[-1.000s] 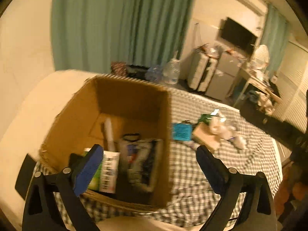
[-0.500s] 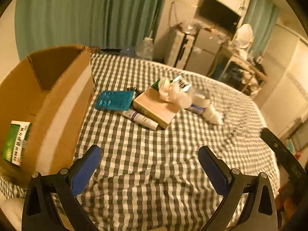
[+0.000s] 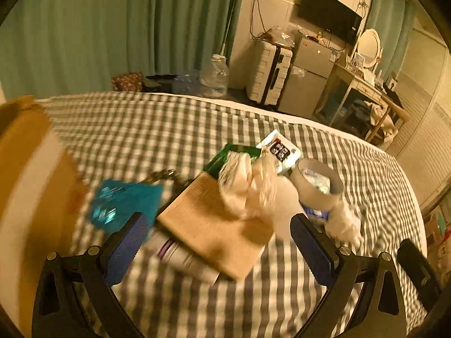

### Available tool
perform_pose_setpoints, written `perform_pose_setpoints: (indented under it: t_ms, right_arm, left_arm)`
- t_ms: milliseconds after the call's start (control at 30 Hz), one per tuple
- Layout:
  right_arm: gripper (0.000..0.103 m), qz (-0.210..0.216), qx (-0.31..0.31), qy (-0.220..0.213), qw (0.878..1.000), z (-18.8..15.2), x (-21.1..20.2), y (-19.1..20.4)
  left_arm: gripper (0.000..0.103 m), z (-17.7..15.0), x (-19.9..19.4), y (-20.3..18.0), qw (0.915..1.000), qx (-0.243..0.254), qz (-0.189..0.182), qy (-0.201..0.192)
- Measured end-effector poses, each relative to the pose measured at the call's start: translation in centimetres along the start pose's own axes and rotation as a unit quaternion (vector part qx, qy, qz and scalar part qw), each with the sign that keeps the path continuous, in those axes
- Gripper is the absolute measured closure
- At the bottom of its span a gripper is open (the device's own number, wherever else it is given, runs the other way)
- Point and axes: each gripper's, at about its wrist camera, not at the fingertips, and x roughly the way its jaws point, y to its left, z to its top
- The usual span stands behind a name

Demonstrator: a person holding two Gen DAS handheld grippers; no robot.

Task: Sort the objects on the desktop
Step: 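Grasp white cotton pad with left gripper while right gripper grasps white deodorant stick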

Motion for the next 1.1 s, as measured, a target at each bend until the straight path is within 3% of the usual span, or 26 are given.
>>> perform_pose_setpoints:
  t_ms: [67,133,167,200,267,367,500,567,667,700,767,800,867,1100]
  right_arm:
    - [0.037,-0.015,-0.019,0.005,1.000,-0.2,1.2,0.3]
    - [0.037,-0.021,-0.027,0.015,0.999,-0.7,2.1,0.3]
    - [0.037,-0.024,-0.029,0.022,0.999,-0.8,2.4,0.1]
    - [0.037,-0.025,-0.029,0.030,0.999,-0.9,2.8,0.0]
    - [0.037,-0.018,-0.022,0.038,0.999,-0.8,3.1,-0.2]
    - [0.037,0.010,0.002,0.038,0.999,-0.1,4.0,0.1]
    - [0.037,0.030,0.025,0.009,0.999,1.7,5.6,2.6]
    - [0.037,0.009,0.023,0.024,0.999,2.2,7.5,4.0]
    - [0.038,-0.010,0.015,0.071,0.997,2.1,11.6,5.7]
    - [0.041,-0.051,0.005,0.096,0.994,1.7,13.0,6.1]
    - [0.048,-0.077,0.002,0.119,0.990,1.0,13.9,5.7]
    - [0.064,-0.053,0.022,0.128,0.990,0.6,13.9,4.8]
    - [0.067,-0.035,0.034,0.132,0.990,-0.2,12.7,3.6]
    - [0.070,-0.050,0.008,0.137,0.989,-2.7,5.4,3.4]
  left_arm:
    - [0.000,0.9,1.8,-0.3,0.9996,0.002,-0.026,0.005]
    - [0.009,1.7,3.4,-0.5,0.9989,0.004,-0.043,0.015]
    - [0.041,2.1,4.4,-0.5,0.9977,0.006,-0.061,0.027]
    - [0.097,2.4,5.2,-0.3,0.9963,0.004,-0.076,0.041]
    - [0.094,2.4,6.0,0.5,0.9927,-0.018,-0.102,0.061]
    - [0.094,2.1,4.1,1.3,0.9934,-0.013,-0.106,0.041]
    - [0.094,1.6,-0.8,3.0,0.9980,-0.003,-0.061,-0.016]
    - [0.094,1.1,-2.3,4.0,0.9990,-0.004,-0.036,-0.025]
    - [0.094,0.3,-3.1,4.9,0.9994,-0.010,-0.028,-0.019]
    - [0.094,0.1,-3.0,5.1,0.9995,-0.012,-0.028,-0.011]
    - [0.094,-0.4,-2.9,5.1,0.9996,-0.010,-0.025,0.000]
    - [0.094,-0.8,-2.9,5.0,0.9996,-0.004,-0.027,0.004]
    - [0.094,-1.4,-3.1,4.9,0.9994,0.005,-0.031,0.012]
    - [0.094,-3.5,-5.6,3.1,0.9966,0.011,-0.067,0.046]
